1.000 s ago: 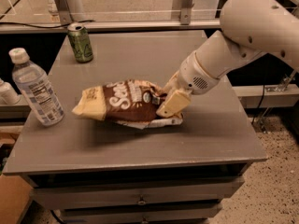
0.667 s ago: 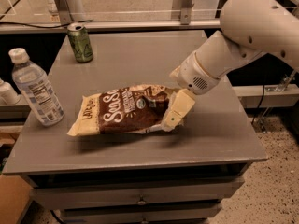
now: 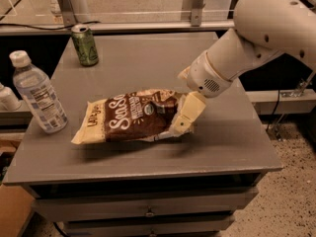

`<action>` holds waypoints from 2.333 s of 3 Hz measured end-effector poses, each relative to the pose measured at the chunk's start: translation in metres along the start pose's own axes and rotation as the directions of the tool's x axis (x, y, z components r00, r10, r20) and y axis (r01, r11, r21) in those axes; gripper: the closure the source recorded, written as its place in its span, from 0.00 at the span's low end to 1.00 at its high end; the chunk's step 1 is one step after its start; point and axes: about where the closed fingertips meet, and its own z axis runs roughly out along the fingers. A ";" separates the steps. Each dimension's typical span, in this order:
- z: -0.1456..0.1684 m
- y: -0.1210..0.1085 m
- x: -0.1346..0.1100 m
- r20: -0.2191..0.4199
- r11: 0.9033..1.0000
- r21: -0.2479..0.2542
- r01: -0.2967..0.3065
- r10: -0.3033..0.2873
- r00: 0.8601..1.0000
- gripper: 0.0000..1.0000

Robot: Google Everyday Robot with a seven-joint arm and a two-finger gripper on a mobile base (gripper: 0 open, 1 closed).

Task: Move brown chip bag near blue plastic bottle

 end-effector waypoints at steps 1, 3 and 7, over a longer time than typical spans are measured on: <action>-0.028 -0.003 -0.008 0.042 0.998 0.052 0.023 -0.025 0.999 0.00; -0.098 -0.009 0.002 0.116 0.984 0.174 0.039 -0.060 0.991 0.00; -0.121 -0.031 0.054 0.302 0.979 0.201 0.016 -0.078 0.950 0.00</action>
Offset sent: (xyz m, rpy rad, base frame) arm 0.0025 -0.0695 0.0894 0.0973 -0.2071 -0.0842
